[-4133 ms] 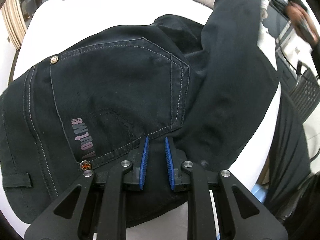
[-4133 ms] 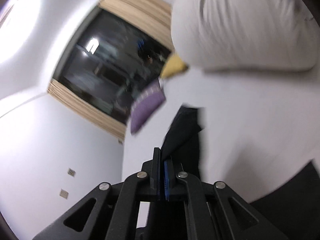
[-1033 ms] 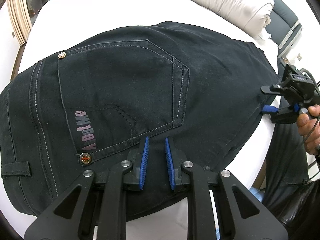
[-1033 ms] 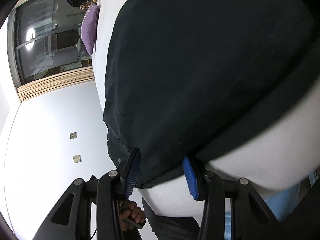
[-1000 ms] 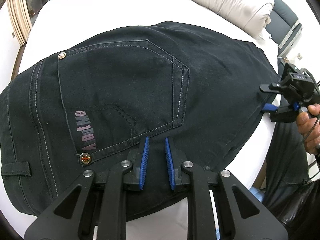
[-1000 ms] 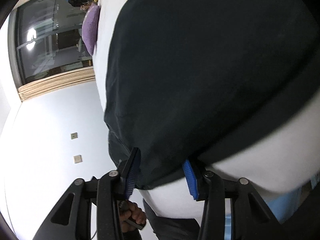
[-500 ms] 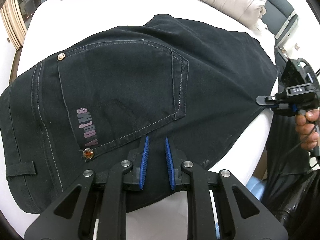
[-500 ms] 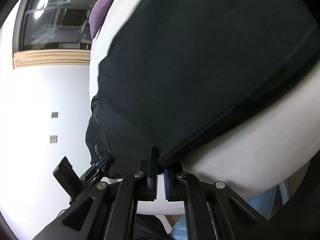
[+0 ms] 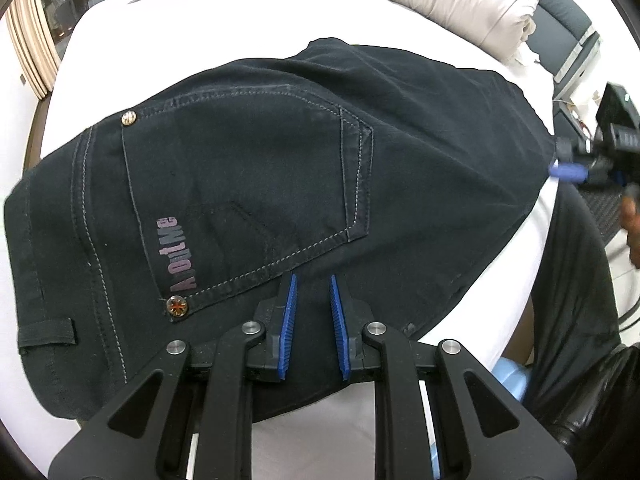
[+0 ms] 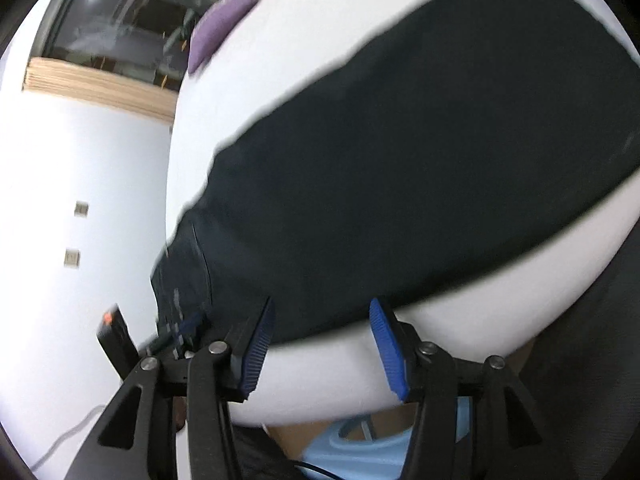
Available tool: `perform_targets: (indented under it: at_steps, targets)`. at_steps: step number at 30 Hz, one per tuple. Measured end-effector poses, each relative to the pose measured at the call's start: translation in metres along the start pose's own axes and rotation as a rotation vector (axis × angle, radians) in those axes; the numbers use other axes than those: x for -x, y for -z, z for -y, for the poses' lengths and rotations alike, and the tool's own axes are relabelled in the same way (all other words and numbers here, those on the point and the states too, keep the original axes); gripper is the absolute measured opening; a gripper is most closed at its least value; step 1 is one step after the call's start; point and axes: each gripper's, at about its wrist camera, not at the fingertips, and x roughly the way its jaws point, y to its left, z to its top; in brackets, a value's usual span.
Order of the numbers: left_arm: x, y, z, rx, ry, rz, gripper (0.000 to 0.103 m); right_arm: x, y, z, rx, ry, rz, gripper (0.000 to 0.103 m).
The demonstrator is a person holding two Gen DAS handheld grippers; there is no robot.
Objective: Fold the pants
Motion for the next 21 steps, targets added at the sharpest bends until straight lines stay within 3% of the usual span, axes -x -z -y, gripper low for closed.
perform_targets:
  at_steps: [4, 8, 10, 12, 15, 17, 19, 21]
  targets:
    - [0.003, -0.008, 0.008, 0.001, -0.004, 0.011, 0.017, 0.005, -0.035, 0.001, -0.011, -0.024, 0.08, 0.053]
    - [-0.004, -0.006, 0.006, 0.014, -0.01, 0.004, 0.017, 0.014, -0.067, 0.034, -0.063, 0.032, 0.154, 0.053]
    - [-0.003, -0.004, 0.003, 0.024, 0.002, 0.01, 0.017, 0.013, -0.075, 0.062, -0.107, 0.146, 0.142, 0.052]
    - [0.0, 0.0, 0.0, 0.023, -0.003, 0.012, 0.017, 0.021, -0.078, 0.092, -0.14, 0.209, 0.159, 0.003]
    - [0.006, 0.007, -0.008, 0.039, 0.014, 0.021, 0.017, 0.052, -0.078, 0.125, -0.193, 0.402, 0.271, 0.0]
    - [0.013, 0.008, -0.009, 0.05, 0.006, 0.029, 0.017, 0.072, -0.079, 0.126, -0.197, 0.552, 0.332, 0.008]
    - [0.021, 0.005, -0.008, 0.052, -0.007, 0.046, 0.017, 0.082, -0.08, 0.109, -0.158, 0.528, 0.389, 0.008]
    - [0.029, -0.006, -0.004, 0.052, 0.01, 0.081, 0.017, 0.074, -0.081, 0.075, -0.072, 0.376, 0.405, 0.008]
